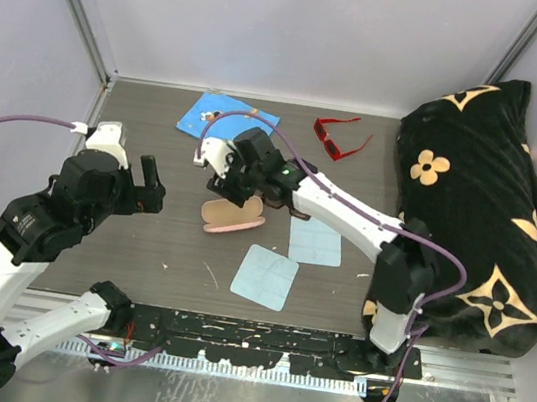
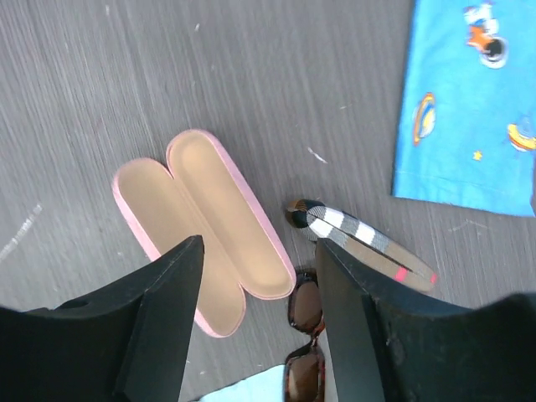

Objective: Organize the sunglasses
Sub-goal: Adjust the sunglasses case at the center of the board, then adjust the glasses cleaning cloth at the center of the board.

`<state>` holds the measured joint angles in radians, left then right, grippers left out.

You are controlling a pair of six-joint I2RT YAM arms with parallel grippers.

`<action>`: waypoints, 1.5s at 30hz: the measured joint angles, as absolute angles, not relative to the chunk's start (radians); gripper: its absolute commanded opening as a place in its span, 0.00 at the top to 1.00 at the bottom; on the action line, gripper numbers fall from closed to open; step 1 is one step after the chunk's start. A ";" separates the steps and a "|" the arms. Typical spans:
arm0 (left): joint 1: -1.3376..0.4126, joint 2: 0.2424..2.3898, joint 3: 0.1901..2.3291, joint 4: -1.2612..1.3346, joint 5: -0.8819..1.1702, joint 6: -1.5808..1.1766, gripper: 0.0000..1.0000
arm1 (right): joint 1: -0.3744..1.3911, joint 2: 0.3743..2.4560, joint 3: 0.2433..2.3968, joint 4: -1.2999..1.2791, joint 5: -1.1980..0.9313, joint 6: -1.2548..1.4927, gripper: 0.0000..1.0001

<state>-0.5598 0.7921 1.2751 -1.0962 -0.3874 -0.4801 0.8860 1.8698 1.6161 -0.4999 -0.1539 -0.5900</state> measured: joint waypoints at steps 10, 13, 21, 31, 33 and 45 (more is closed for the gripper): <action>-0.560 0.801 1.242 -1.019 -0.335 -0.479 0.02 | 0.886 1.526 1.279 -0.292 -0.021 -0.136 0.39; -0.560 0.793 1.195 -0.971 -0.294 -0.482 0.02 | 0.886 1.389 1.119 -0.265 0.062 0.011 0.39; -0.558 0.781 1.073 -0.883 -0.179 -0.497 0.02 | 0.881 1.103 0.857 -0.278 0.208 0.381 0.46; -0.558 0.751 0.933 -0.857 -0.173 -0.570 0.01 | 1.085 1.248 0.804 -0.313 0.253 0.583 0.49; -0.558 0.751 0.916 -0.857 -0.174 -0.587 0.01 | 1.131 1.295 0.804 -0.289 0.253 0.592 0.50; -0.558 0.750 0.902 -0.857 -0.183 -0.614 0.02 | 1.204 1.538 0.800 -0.096 0.171 0.595 0.52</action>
<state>-0.5579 0.7498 0.9020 -0.8574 -0.1829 -0.6140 1.2037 1.5375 0.8001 -0.0956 0.1715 0.5953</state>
